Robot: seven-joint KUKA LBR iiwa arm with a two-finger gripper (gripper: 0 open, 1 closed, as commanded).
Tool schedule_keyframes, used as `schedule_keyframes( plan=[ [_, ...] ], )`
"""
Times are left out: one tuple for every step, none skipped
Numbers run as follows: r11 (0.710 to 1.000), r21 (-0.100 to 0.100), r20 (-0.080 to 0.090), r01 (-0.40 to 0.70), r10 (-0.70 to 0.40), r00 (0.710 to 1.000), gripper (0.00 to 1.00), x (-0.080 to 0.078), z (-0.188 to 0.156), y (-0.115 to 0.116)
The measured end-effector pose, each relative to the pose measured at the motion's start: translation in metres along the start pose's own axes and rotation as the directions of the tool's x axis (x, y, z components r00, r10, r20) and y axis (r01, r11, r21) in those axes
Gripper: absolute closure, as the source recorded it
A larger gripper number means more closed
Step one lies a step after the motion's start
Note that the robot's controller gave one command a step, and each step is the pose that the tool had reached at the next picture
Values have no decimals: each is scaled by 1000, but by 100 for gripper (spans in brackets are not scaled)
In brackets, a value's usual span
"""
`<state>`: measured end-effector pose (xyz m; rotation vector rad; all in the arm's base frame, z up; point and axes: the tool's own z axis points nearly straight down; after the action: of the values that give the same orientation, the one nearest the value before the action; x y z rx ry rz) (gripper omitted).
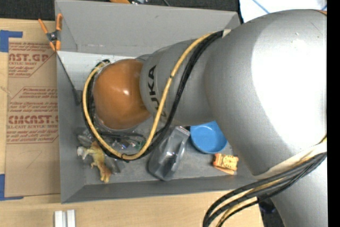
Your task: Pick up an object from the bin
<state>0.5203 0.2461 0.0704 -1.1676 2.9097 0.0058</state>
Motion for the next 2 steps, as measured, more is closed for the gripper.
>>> schedule_keyframes(
  plan=[
    [951, 7, 7, 308, -308, 951, 100, 7, -2, 7],
    [952, 6, 7, 307, -307, 952, 100, 7, -2, 7]
  ],
)
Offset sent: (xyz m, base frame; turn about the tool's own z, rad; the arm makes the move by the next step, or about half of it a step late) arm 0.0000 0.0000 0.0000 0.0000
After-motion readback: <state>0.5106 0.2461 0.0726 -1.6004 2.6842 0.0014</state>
